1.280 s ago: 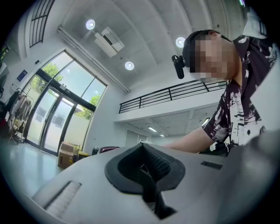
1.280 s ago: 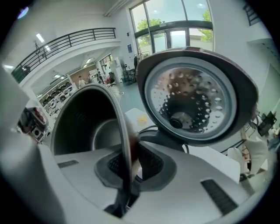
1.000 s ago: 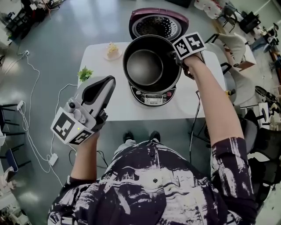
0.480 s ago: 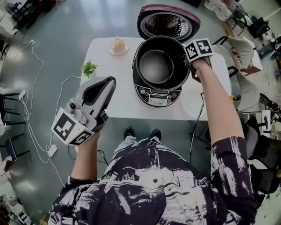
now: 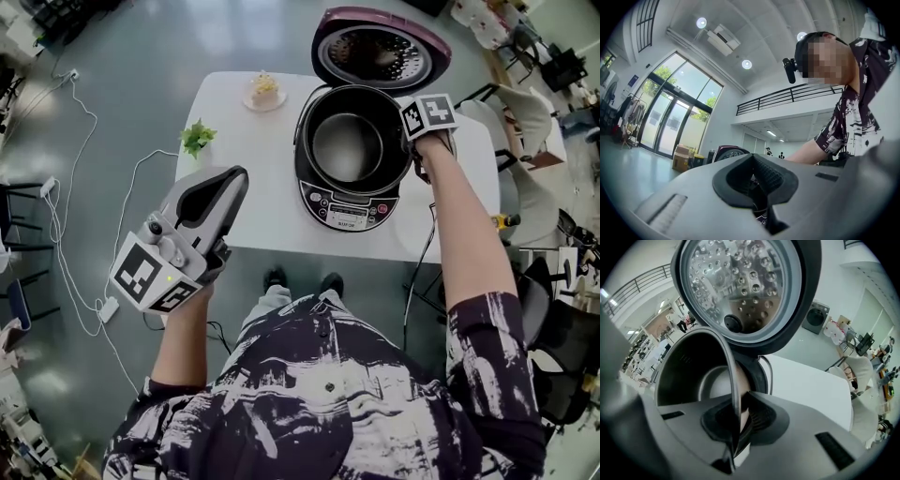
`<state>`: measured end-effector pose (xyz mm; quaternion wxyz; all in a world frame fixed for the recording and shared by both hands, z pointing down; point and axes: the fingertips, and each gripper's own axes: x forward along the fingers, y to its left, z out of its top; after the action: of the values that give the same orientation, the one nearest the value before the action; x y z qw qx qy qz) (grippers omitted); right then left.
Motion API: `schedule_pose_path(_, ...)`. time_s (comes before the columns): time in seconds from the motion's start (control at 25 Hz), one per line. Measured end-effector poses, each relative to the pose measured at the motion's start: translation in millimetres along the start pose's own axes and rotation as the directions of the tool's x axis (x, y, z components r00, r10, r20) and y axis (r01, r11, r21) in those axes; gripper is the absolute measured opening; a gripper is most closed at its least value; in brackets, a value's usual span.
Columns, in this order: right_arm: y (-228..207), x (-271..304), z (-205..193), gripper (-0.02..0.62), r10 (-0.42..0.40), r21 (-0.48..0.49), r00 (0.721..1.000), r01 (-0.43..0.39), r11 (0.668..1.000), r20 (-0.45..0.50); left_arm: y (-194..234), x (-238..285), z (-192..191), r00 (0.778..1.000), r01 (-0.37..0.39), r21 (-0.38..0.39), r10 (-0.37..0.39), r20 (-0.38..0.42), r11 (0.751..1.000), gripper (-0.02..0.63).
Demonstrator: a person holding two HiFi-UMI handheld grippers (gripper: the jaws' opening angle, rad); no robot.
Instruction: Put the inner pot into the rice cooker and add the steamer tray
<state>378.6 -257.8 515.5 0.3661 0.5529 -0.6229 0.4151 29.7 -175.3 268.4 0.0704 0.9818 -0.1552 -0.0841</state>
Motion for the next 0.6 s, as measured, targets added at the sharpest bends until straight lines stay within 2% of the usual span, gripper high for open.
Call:
schedule_pose_path(0.24, -3.9, 14.5, -0.2, 0.009, -0.082, -0.046, 0.996, 0.081, 0.996, -0.035, 10.6, -4.5, -6.3, 1.000, -0.010, -0.013, 0.010, -0.013, 1.000, 0.005)
schedule_pose_path(0.4, -6.0, 21.0, -3.4, 0.006, -0.110, -0.075, 0.993, 0.106, 0.992, -0.052, 15.7, -4.9, -8.6, 1.000, -0.011, -0.018, 0.011, -0.017, 1.000, 0.005)
schedule_pose_path(0.6, -5.8, 30.3, -9.6, 0.008, -0.164, -0.162, 0.983, 0.149, 0.975, -0.083, 19.3, -2.6, -9.8, 1.000, -0.002, -0.020, 0.002, -0.021, 1.000, 0.005)
